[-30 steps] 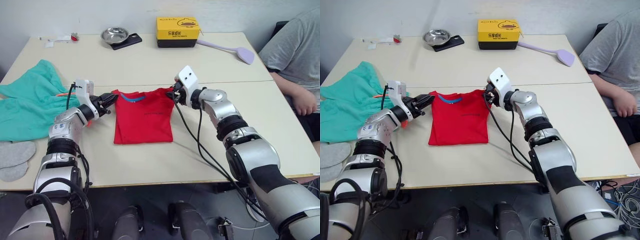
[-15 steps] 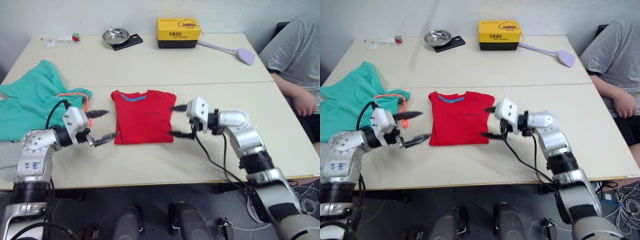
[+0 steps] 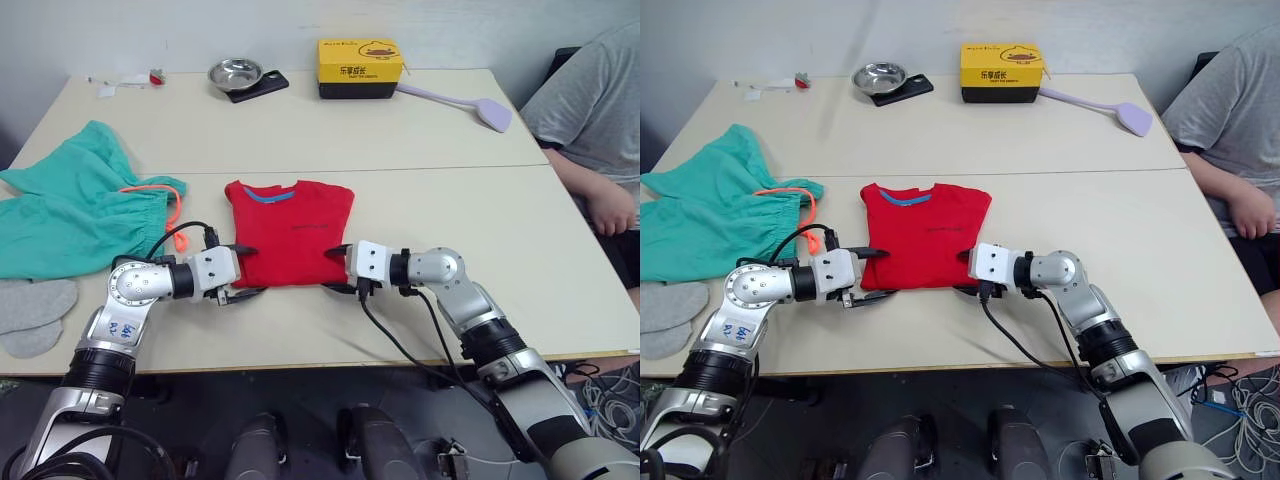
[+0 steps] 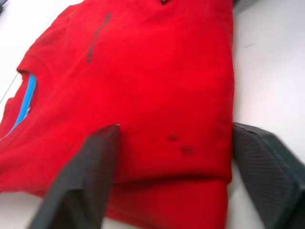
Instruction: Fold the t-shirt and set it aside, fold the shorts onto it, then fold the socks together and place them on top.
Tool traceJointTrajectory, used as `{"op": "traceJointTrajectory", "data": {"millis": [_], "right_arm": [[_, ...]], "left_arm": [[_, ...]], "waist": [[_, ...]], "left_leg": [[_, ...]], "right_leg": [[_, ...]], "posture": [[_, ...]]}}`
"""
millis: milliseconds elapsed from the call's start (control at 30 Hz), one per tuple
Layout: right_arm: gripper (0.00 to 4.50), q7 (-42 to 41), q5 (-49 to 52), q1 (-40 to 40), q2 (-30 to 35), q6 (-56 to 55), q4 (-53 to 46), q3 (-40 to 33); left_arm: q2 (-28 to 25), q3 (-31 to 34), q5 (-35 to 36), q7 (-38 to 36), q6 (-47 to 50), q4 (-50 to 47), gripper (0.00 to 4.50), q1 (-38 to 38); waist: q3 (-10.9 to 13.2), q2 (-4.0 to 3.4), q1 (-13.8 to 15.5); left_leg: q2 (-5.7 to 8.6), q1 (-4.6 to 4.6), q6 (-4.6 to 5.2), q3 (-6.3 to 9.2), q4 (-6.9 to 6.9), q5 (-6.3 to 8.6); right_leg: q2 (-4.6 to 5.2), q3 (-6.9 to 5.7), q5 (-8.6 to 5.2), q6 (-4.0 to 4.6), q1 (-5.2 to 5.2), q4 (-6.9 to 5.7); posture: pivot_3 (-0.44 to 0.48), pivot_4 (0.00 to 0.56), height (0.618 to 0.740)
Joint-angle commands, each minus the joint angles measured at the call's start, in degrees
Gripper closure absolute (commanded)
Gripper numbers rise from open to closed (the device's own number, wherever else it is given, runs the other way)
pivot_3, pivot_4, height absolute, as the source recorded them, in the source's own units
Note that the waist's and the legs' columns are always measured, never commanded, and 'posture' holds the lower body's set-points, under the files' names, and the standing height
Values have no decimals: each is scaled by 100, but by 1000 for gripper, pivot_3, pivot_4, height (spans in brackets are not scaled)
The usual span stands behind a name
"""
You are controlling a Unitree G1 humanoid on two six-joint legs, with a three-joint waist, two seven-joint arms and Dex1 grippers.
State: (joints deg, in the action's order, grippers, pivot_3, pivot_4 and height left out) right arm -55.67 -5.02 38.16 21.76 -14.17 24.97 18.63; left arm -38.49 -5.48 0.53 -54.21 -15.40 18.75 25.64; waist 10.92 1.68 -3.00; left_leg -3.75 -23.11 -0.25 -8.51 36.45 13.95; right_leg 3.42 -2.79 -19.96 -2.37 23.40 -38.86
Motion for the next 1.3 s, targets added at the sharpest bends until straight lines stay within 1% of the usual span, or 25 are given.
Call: {"op": "traceJointTrajectory", "data": {"millis": [33, 167, 200, 267, 300, 400, 500, 667, 767, 833, 900, 967, 1000, 1067, 1100, 1133, 1200, 1233, 1267, 1300], "right_arm": [[2941, 36, -81, -29, 35, -173, -47, 34], [4416, -284, 143, -338, 232, 25, -608, -7], [4500, -418, 230, -441, 318, 120, -832, -12], [4500, -748, 429, -689, 567, 367, -1448, 5], [4500, -862, 520, -810, 678, 524, -1764, 3], [4500, -1130, 761, -1264, 1061, 964, -2714, -13], [4500, -1157, 855, -1789, 1364, 1287, -3408, -29], [4500, -1002, 812, -2196, 1563, 1450, -3793, -88], [4500, -812, 774, -2303, 1533, 1616, -3917, -78], [4500, -787, 951, -2360, 1513, 1880, -3969, -130], [4007, -1103, 1451, -2474, 1654, 2296, -4160, -181], [3492, -1282, 1694, -2549, 1760, 2169, -4186, -293], [3134, -1359, 1791, -2566, 1811, 2081, -4166, -362], [2444, -1636, 2236, -2537, 1929, 2343, -4169, -512], [2115, -1743, 2444, -2510, 1952, 2507, -4179, -570], [1783, -1814, 2613, -2471, 1956, 2665, -4192, -616], [1783, -1775, 2927, -2319, 1816, 2986, -4185, -695], [1898, -1594, 3002, -2111, 1579, 3133, -4102, -683], [2179, -1457, 3044, -1959, 1414, 3231, -4039, -667], [2449, -1210, 2903, -1771, 1152, 3230, -3881, -570]], "left_arm": [[-55, -115, -173, -27, 145, 235, 2117, -50], [-143, -68, 298, -517, 342, -217, 3437, -336], [-184, -58, 443, -681, 375, -395, 3756, -446], [-328, -20, 611, -875, 445, -816, 4444, -727], [-402, 22, 737, -977, 485, -1035, 4476, -885], [-676, 210, 1009, -1090, 682, -1759, 4476, -1465], [-948, 355, 1161, -1108, 893, -2409, 4476, -1982], [-1174, 576, 1317, -1000, 1119, -2976, 4476, -2624], [-1206, 661, 1303, -875, 1248, -3154, 4476, -2876], [-1245, 756, 1479, -872, 1528, -3232, 4476, -3023], [-1262, 911, 1677, -883, 1720, -3314, 3943, -3136], [-1308, 1126, 1843, -939, 1763, -3375, 3409, -3236], [-1334, 1270, 2041, -1008, 1876, -3448, 3065, -3300], [-1475, 1680, 2823, -1384, 2384, -3758, 2452, -3543], [-1630, 1917, 3303, -1510, 2929, -3946, 2412, -3694], [-1731, 2079, 3600, -1556, 3296, -4066, 2412, -3776], [-1731, 2252, 3956, -1390, 3706, -4177, 2412, -3681], [-1568, 2178, 4045, -1146, 3801, -4189, 2412, -3408], [-1451, 2122, 4110, -971, 3894, -4203, 2412, -3208], [-1239, 1941, 3948, -674, 3912, -4134, 2602, -2913]], "waist": [[0, 0, 0], [0, 0, -2], [0, 0, -1], [0, 0, -1], [0, 0, -9], [0, 0, -25], [0, 1, -10], [0, 1, -4], [0, 1, -3], [0, 2, -9], [0, 2, -4], [0, 2, 0], [0, 2, 1], [0, 4, -3], [3, 10, -12], [3, 13, -19], [6, 4, -9], [6, 3, -7], [6, 4, -5], [6, 5, -4]], "left_leg": [[0, 1, 0, 0, 0, -2], [0, 2, -2, 2, 0, -4], [0, 1, -2, 2, -2, -4], [-2, -2, -3, 3, -7, -3], [-1, -2, -3, 3, -13, -3], [-4, -2, -4, 2, -27, -4], [-6, -1, -3, 8, -33, -2], [-1, 2, 23, 12, -30, 13], [-2, 3, 24, 13, -34, 14], [-2, 2, 23, 13, -34, 14], [-3, 2, 23, 13, -34, 14], [-3, 2, 25, 14, -35, 16], [-2, 2, 27, 14, -35, 17], [-3, 2, 29, 14, -33, 18], [-3, 2, 29, 16, -34, 18], [-5, 1, 28, 16, -36, 18], [-5, 4, 26, 21, -38, 17], [-4, 4, 26, 21, -36, 17], [-3, 4, 26, 21, -35, 16], [-3, 7, 26, 23, -32, 15]], "right_leg": [[1, 0, 0, 0, -1, -3], [0, -1, 0, 0, 0, -7], [0, 0, 0, 0, 1, -5], [0, 0, -1, 1, 2, 0], [0, 0, -1, 1, 2, 6], [-2, 1, -2, 2, 4, 21], [-3, -1, -5, 7, 3, 25], [1, -3, -5, 8, -2, 22], [0, -3, -6, 10, -1, 25], [-1, -3, -7, 12, 0, 25], [-1, -3, -7, 12, -1, 26], [0, -4, -7, 12, -1, 28], [0, -4, -7, 12, -2, 31], [0, -5, -7, 12, -3, 31], [0, -6, -7, 12, -4, 32], [-1, -6, -7, 12, -3, 32], [-1, -8, -8, 14, -6, 33], [0, -8, -8, 13, -6, 32], [0, -8, -8, 13, -6, 31], [-1, -9, -8, 13, -11, 29]], "posture": [[0, 150, 740], [0, 150, 740], [0, 150, 740], [0, 150, 740], [0, 150, 740], [0, 150, 740], [0, 150, 740], [0, 150, 740], [0, 150, 740], [0, 150, 740], [0, 150, 740], [0, 150, 740], [0, 150, 740], [0, 150, 740], [0, 150, 740], [0, 150, 740], [0, 150, 740], [0, 150, 740], [0, 150, 740], [0, 150, 740]]}}
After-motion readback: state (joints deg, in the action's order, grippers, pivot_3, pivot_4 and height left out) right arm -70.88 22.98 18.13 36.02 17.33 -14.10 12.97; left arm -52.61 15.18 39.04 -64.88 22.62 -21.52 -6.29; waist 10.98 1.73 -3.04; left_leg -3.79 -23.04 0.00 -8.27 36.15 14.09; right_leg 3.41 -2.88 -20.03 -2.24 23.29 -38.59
